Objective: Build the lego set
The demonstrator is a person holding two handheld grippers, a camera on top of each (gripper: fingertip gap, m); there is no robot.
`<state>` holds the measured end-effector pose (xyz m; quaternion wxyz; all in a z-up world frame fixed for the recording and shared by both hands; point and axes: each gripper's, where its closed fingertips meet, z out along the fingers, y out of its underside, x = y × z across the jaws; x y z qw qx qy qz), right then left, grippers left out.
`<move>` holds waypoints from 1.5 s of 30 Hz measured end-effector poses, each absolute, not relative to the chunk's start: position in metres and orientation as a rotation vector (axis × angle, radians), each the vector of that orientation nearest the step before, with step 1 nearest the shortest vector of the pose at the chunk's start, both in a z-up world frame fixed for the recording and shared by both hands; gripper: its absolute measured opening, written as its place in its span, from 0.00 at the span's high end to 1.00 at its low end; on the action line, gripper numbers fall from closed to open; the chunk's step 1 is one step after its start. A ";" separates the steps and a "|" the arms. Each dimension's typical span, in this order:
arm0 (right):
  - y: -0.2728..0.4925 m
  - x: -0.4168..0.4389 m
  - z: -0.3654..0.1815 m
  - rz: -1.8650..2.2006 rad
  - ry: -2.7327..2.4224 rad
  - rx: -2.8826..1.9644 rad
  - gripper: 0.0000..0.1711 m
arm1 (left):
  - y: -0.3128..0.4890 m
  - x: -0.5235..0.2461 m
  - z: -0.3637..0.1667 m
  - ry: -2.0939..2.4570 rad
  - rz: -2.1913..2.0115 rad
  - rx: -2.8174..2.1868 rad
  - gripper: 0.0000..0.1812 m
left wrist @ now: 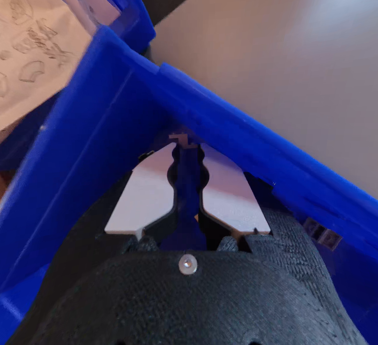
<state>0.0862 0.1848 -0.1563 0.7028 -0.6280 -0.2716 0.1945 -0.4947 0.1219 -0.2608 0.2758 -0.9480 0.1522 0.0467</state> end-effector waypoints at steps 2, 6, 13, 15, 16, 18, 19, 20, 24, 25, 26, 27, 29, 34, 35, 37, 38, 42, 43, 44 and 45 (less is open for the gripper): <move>0.181 0.085 -0.153 0.436 -0.619 -1.378 0.73 | 0.121 -0.498 -0.224 0.347 0.173 -2.423 0.90; 0.166 0.066 -0.154 0.497 -0.724 -1.355 0.76 | 0.107 -0.427 -0.116 0.432 0.092 -1.989 0.91; 0.096 0.007 -0.163 0.822 -1.075 -1.304 0.81 | 0.035 -0.159 -0.082 0.879 -0.420 -1.429 0.91; 0.077 -0.001 -0.159 0.970 -1.107 -1.315 0.82 | 0.029 -0.104 -0.102 0.950 -0.476 -1.388 0.91; 0.070 -0.003 -0.155 1.035 -1.106 -1.318 0.82 | 0.029 -0.081 -0.110 0.976 -0.489 -1.377 0.91; 0.063 -0.004 -0.145 1.133 -1.074 -1.314 0.82 | 0.033 -0.047 -0.123 1.020 -0.458 -1.374 0.91; 0.061 -0.004 -0.142 1.167 -1.060 -1.318 0.82 | 0.035 -0.033 -0.129 1.047 -0.443 -1.375 0.91; 0.058 -0.003 -0.140 1.203 -1.058 -1.322 0.82 | 0.036 -0.022 -0.134 1.084 -0.431 -1.375 0.91; 0.047 -0.002 -0.143 1.316 -1.118 -1.327 0.82 | 0.034 0.003 -0.148 1.161 -0.443 -1.387 0.91; 0.045 -0.002 -0.145 1.321 -1.144 -1.322 0.82 | 0.034 0.004 -0.150 1.165 -0.453 -1.389 0.91; 0.043 -0.002 -0.148 1.327 -1.174 -1.313 0.83 | 0.032 0.005 -0.153 1.171 -0.469 -1.390 0.91; 0.039 -0.003 -0.151 1.341 -1.208 -1.301 0.84 | 0.030 0.006 -0.156 1.175 -0.499 -1.391 0.91; 0.029 -0.004 -0.157 1.382 -1.269 -1.281 0.86 | 0.024 0.008 -0.163 1.180 -0.580 -1.399 0.91; 0.024 -0.010 -0.174 1.326 -1.362 -1.306 0.89 | 0.020 0.000 -0.182 1.209 -0.657 -1.463 0.91; 0.027 -0.011 -0.177 1.302 -1.362 -1.322 0.89 | 0.024 -0.007 -0.186 1.216 -0.637 -1.497 0.88; 0.032 -0.012 -0.186 1.236 -1.379 -1.370 0.89 | 0.029 -0.025 -0.195 1.230 -0.606 -1.586 0.84; 0.034 -0.012 -0.192 1.194 -1.398 -1.385 0.89 | 0.029 -0.036 -0.201 1.243 -0.612 -1.639 0.84; 0.035 -0.014 -0.206 1.108 -1.473 -1.425 0.89 | 0.019 -0.070 -0.229 1.293 -0.636 -1.830 0.80; 0.035 -0.016 -0.209 1.089 -1.486 -1.438 0.89 | 0.017 -0.075 -0.238 1.304 -0.638 -1.870 0.80; 0.035 -0.017 -0.212 1.070 -1.504 -1.449 0.89 | 0.015 -0.078 -0.247 1.315 -0.632 -1.904 0.80; 0.034 -0.019 -0.215 1.055 -1.526 -1.454 0.89 | 0.014 -0.080 -0.255 1.333 -0.624 -1.936 0.79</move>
